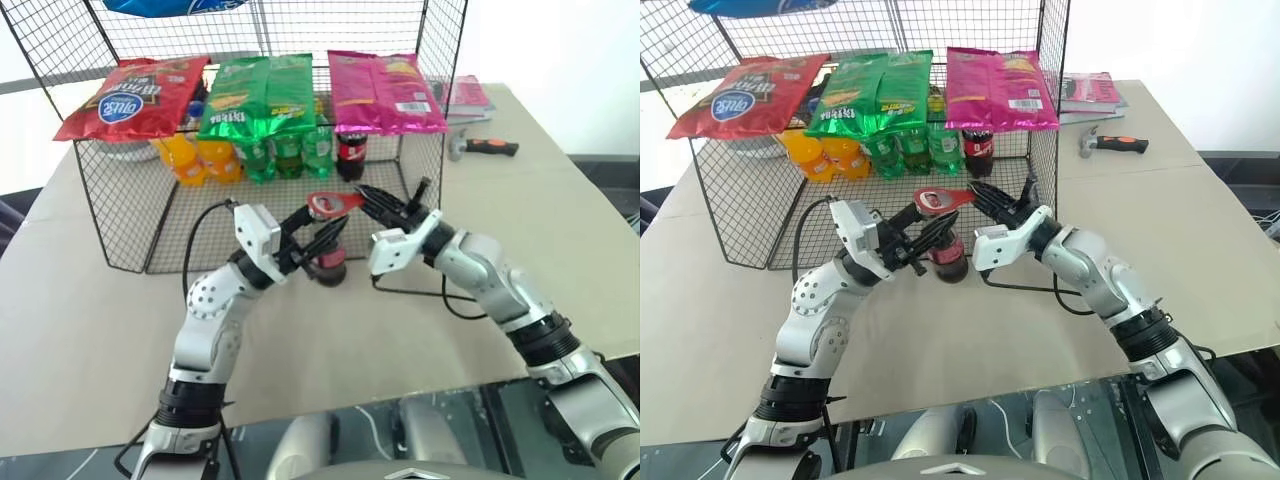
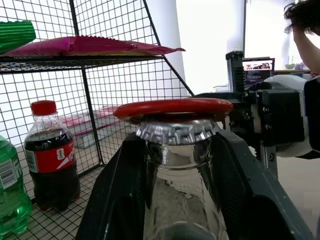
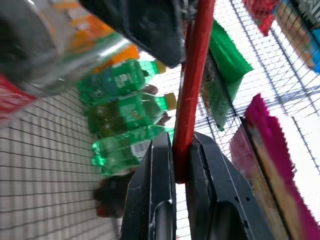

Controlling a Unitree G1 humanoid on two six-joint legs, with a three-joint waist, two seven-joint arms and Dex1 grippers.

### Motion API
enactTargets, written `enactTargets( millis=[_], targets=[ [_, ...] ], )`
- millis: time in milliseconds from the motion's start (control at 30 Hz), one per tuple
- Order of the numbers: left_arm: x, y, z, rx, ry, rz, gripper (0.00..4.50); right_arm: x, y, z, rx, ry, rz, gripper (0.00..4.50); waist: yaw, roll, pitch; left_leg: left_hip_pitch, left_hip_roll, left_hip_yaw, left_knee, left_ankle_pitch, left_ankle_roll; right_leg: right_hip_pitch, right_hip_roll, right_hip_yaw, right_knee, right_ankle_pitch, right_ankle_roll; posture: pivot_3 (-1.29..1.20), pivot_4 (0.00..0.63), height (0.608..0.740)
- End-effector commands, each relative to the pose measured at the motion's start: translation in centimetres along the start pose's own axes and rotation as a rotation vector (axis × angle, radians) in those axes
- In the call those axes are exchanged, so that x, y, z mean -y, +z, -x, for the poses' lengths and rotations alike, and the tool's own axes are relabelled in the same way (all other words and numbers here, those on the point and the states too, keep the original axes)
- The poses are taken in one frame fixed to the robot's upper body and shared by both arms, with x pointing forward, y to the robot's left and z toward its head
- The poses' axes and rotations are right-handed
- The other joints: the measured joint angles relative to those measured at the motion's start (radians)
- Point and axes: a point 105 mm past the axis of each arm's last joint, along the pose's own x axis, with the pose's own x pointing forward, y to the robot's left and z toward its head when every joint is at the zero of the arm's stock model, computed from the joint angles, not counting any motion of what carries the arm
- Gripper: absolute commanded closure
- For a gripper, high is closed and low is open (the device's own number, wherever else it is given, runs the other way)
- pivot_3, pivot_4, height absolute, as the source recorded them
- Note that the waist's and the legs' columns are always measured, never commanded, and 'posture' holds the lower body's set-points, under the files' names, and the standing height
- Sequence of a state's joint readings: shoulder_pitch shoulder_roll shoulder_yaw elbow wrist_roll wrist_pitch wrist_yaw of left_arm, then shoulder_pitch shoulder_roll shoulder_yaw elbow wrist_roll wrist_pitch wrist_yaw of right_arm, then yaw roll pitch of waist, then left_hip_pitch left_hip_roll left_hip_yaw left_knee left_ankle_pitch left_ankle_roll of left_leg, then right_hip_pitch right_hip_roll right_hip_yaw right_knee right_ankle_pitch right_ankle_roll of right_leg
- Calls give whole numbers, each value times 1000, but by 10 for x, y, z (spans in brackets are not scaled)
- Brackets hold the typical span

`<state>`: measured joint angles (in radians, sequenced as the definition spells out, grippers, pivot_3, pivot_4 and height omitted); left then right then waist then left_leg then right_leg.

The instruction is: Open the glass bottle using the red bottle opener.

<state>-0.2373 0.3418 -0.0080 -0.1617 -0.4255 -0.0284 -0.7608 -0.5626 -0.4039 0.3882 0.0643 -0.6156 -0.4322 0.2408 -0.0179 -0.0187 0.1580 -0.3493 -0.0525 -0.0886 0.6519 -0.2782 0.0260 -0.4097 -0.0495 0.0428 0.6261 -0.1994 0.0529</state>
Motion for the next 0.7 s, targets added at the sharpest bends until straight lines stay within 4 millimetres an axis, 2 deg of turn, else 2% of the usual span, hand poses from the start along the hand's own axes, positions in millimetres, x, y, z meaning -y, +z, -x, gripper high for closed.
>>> enactTargets(
  millis=[33, 700],
  targets=[
    [-3, -21, 4, -105, 33, 12, 2983, -31, 29, -6, 111, 127, -22, 4500, 0, 0, 0, 1, 0, 0, 0, 0, 0, 1, 0, 0, 0, 0, 0, 0, 150, 740],
    [-5, -19, 5, -97, 46, -14, 2983, -28, 26, -10, 116, 108, -3, 4500, -1, 2, -2, 4, 1, 0, -1, 0, 0, 3, 1, 0, 0, -2, -3, 0, 150, 740]
  ],
)
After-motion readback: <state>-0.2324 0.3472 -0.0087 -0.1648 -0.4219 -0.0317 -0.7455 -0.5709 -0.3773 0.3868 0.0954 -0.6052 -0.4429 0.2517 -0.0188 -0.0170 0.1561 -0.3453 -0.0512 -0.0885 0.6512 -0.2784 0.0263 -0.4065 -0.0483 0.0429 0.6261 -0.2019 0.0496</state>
